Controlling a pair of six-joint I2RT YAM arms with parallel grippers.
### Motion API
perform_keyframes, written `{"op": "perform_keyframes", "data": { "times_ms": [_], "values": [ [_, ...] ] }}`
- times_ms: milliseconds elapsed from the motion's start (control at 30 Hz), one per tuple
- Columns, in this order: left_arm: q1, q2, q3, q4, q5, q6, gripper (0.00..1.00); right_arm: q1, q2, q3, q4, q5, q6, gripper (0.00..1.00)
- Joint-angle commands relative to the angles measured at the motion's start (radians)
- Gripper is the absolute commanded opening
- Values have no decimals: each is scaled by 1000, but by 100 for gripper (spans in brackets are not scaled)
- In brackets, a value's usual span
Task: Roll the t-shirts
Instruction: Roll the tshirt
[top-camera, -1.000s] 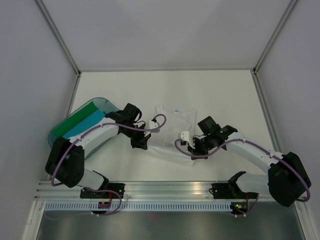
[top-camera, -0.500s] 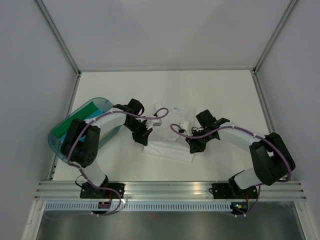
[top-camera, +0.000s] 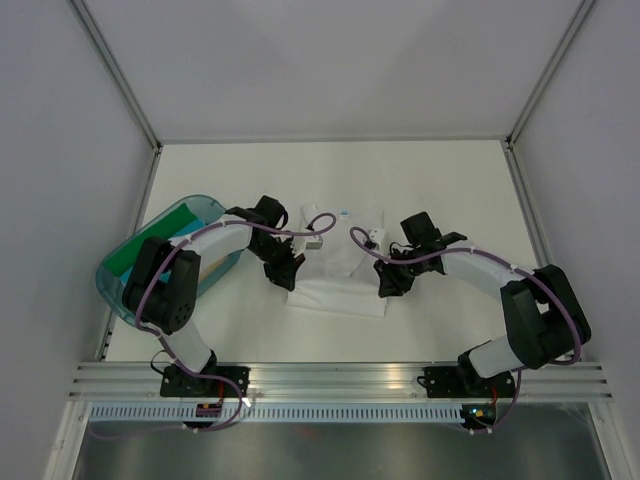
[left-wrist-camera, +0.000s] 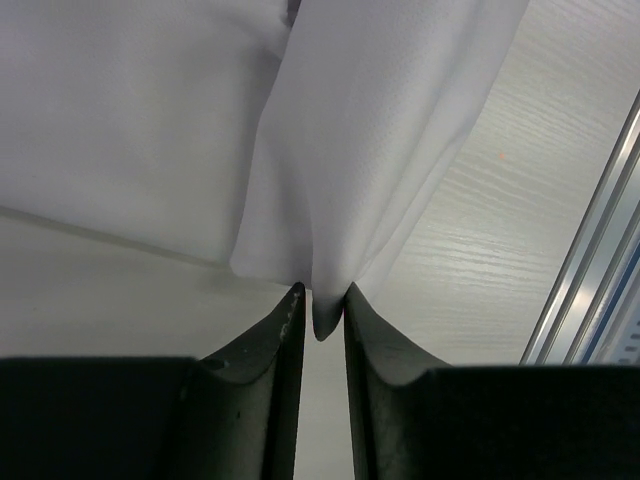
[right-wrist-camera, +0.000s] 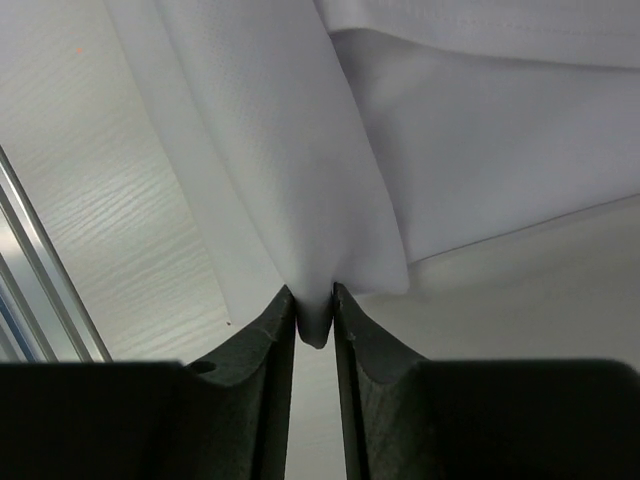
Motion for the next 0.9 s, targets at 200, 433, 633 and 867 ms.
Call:
{"op": "perform_keyframes", "data": {
  "times_ms": [200, 433, 633, 867],
  "values": [
    [45, 9, 60, 57, -1, -92, 33, -51, 52, 60, 83, -108, 124, 6],
    [44, 25, 68, 97, -22, -165, 32, -77, 105, 76, 112, -111, 197, 4],
    [44, 52, 65, 200, -183, -247, 23, -84, 131, 79, 132, -84, 246, 5],
    [44, 22, 63, 211, -249, -276, 33, -93, 141, 75, 178, -44, 322, 13]
  ]
}}
